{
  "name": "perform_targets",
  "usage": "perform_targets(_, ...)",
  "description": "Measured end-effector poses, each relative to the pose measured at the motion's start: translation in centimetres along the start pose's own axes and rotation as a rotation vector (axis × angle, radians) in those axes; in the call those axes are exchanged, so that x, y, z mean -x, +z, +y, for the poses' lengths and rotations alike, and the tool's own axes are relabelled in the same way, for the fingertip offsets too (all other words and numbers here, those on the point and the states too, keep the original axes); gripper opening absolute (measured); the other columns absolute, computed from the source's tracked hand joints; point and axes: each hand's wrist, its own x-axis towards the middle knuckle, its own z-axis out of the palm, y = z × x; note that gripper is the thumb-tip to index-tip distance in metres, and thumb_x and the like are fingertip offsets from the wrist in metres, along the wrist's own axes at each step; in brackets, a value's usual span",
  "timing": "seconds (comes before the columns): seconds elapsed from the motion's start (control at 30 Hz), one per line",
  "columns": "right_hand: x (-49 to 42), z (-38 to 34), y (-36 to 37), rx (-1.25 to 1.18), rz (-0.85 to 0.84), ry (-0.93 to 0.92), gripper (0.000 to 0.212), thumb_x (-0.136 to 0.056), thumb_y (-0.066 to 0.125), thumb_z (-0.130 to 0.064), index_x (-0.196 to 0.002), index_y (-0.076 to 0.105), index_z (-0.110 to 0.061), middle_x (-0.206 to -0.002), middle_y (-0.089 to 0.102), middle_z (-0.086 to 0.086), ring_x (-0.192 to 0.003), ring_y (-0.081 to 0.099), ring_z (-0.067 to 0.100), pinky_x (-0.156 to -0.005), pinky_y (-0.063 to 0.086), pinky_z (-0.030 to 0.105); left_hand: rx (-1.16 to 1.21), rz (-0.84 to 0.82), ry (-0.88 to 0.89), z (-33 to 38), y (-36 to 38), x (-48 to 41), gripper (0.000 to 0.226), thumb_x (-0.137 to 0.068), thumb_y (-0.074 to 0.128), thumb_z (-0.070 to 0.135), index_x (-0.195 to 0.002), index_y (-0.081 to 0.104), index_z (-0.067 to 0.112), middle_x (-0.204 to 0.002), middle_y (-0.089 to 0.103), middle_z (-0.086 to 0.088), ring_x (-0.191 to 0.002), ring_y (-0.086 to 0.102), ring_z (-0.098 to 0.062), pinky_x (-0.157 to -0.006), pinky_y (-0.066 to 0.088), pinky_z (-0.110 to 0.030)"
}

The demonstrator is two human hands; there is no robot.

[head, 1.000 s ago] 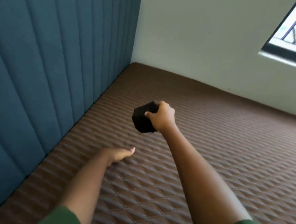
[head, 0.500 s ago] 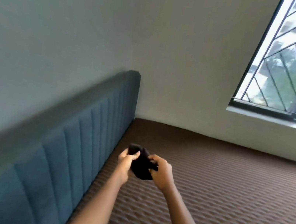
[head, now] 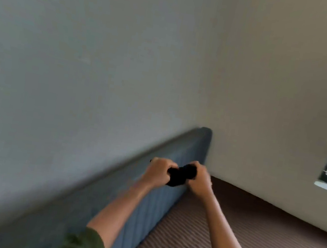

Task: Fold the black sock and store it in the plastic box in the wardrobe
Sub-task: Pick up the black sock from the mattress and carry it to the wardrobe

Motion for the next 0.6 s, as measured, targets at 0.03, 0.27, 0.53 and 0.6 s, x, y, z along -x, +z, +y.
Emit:
perform_targets(0.03,0.2,-2.5,0.5,0.008,0.013,-0.038,0.048,-0.062,0.069,-0.021,-0.109,0.062,-0.014,-0.11,0.066,0.013,-0.106,0.063,0.033,-0.083,0.05,0.036,-0.027,0.057,-0.032,-0.7,-2.2,1.2,0.044,-0.065,0.043,0.018,-0.094,0.075,0.015,-0.096,0.076,-0.009,-0.094,0.07,-0.025,-0.082,0.051,-0.034)
perform_targets(0.27,5.4,-21.2,5.2,-0.221,-0.073,-0.433,0.033,-0.056,0.057,-0.037,-0.076,0.055,-0.011,-0.067,0.058,0.008,-0.067,0.055,0.022,-0.056,0.032,0.03,-0.113,0.395,-0.328,-4.8,-16.8,12.0,0.044,-0.063,0.039,0.013,-0.093,0.07,0.017,-0.091,0.075,-0.008,-0.089,0.067,-0.031,-0.085,0.049,-0.037)
perform_targets(0.53,15.7,-43.0,13.5,-0.414,-0.229,-0.786,0.029,-0.074,0.05,0.004,-0.089,0.068,-0.012,-0.073,0.062,0.0,-0.067,0.056,0.019,-0.063,0.041,0.024,-0.209,0.717,-0.603,-9.7,-29.8,28.4,0.024,-0.081,0.044,0.009,-0.105,0.048,0.009,-0.092,0.067,-0.017,-0.081,0.064,-0.036,-0.068,0.054,-0.043)
perform_targets(0.6,19.4,-47.4,15.2,-0.481,-0.294,-0.816,0.025,-0.07,0.047,0.005,-0.071,0.063,-0.015,-0.061,0.06,0.003,-0.056,0.052,0.021,-0.055,0.039,0.025,-0.197,0.806,-0.657,-10.2,-32.4,33.4,0.025,-0.083,0.045,0.011,-0.108,0.049,0.01,-0.093,0.067,-0.015,-0.081,0.064,-0.034,-0.069,0.055,-0.042)
